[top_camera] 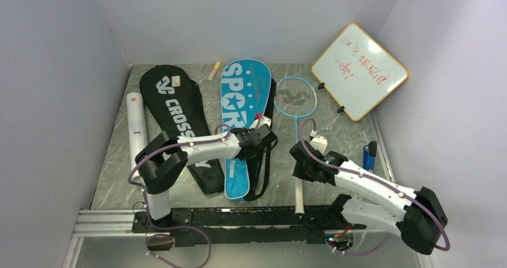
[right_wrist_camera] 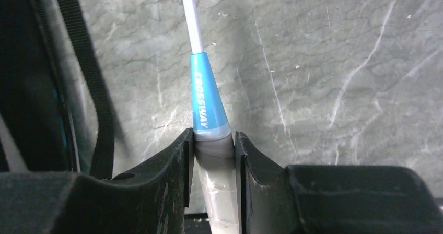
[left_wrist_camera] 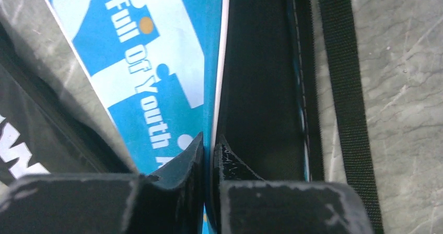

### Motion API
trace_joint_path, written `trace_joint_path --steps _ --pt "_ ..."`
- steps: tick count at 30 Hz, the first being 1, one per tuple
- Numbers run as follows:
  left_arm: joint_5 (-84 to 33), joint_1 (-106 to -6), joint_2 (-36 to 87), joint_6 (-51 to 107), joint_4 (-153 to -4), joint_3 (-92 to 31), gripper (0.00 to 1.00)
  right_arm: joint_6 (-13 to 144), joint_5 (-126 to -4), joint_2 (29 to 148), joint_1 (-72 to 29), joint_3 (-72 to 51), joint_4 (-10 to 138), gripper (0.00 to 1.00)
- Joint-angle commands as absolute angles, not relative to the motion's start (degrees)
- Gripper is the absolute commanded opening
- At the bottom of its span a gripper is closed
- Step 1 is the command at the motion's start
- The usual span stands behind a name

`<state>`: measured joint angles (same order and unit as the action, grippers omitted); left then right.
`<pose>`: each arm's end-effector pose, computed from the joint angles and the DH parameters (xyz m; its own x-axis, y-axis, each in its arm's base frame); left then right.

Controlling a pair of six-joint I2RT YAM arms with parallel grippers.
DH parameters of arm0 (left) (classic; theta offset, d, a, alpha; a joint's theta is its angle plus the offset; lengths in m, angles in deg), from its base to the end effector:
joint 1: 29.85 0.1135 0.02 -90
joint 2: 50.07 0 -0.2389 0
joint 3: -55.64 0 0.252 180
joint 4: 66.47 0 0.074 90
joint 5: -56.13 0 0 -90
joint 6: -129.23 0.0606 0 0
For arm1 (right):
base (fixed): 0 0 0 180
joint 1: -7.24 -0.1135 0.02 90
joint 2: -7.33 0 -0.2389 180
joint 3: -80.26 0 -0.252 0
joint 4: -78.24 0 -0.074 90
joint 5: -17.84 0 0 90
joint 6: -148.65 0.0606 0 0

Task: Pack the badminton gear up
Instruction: Open the racket bag at the center of the board.

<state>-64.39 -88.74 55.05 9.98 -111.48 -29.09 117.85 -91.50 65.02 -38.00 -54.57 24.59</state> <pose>0.2181 -0.3018 0.1416 -0.7169 0.3733 -0.5888 0.3187 0.9266 0.1995 0.1490 0.1217 0.1408 -0.8244 0.3197 -0.4671 0.2584 0.9468 0.1919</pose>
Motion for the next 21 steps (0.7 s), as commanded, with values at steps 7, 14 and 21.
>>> trace_joint_path --steps 7,14,21 --pt "-64.62 -83.4 47.33 13.25 -110.39 -29.17 0.05 118.5 -93.36 58.34 -40.37 -42.45 6.09 0.0" --pt "-68.72 -82.4 44.23 14.39 -114.87 -33.71 0.05 118.06 -98.33 54.97 -40.49 -33.85 -3.34 0.0" --pt "-70.52 -81.76 41.17 15.51 -117.19 -36.76 0.05 113.78 -102.58 54.69 -40.49 -23.13 -10.76 0.0"
